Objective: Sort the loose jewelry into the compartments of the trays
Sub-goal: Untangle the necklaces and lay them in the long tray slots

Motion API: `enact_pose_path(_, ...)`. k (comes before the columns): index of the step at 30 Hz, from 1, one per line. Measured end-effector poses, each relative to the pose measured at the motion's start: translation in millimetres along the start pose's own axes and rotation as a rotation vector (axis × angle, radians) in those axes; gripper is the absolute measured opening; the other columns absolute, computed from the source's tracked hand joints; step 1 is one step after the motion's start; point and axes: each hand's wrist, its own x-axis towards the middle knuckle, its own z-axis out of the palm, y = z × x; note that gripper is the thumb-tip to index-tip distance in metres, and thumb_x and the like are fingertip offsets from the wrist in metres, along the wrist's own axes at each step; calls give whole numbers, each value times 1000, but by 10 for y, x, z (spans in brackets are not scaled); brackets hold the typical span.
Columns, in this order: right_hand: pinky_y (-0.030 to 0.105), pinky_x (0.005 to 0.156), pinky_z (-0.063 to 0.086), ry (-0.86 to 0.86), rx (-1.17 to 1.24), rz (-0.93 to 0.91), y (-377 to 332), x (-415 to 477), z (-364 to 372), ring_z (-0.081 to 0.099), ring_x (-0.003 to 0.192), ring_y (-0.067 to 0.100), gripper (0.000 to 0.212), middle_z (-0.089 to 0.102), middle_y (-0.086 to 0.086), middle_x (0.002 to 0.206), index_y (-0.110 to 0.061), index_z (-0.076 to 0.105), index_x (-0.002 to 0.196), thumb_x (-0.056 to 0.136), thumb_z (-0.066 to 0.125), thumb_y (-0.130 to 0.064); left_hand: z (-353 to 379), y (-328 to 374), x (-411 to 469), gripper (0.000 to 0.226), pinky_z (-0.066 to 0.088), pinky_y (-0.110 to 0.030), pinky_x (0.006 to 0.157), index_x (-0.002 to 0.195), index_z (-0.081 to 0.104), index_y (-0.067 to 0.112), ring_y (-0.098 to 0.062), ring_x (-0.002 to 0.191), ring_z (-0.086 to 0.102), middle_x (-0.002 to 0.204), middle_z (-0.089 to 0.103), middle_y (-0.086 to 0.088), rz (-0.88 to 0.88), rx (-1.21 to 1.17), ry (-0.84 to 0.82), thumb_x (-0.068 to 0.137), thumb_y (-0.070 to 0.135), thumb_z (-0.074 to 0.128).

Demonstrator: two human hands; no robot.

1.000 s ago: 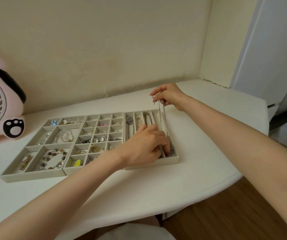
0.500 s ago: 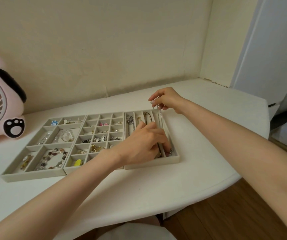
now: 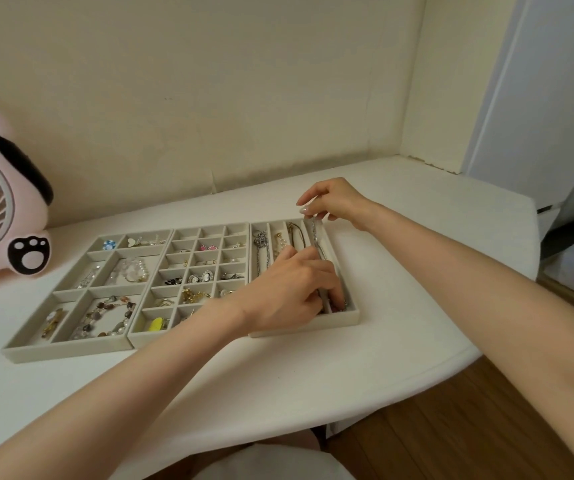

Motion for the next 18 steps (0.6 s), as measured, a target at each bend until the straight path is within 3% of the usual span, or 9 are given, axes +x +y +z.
enact_pose_path(13,12,61,44,-13,-294,-56,-24,-21,-75,60,68,5,22,70,11,87,-6,75,94,77,66,6,-4,-1,13,42,19,-26,72,93,67,24,-4,78,22,86,46,21,9,8,4,68,11,36)
enact_pose_path(18,18,69,47,40,-380,-124,-37,-21,27,60,74,15,25,61,-1,70,-3,73,94,72,71,9,-19,2,7,42,20,-27,72,93,67,23,-4,78,22,87,47,21,8,-6,-5,68,10,36)
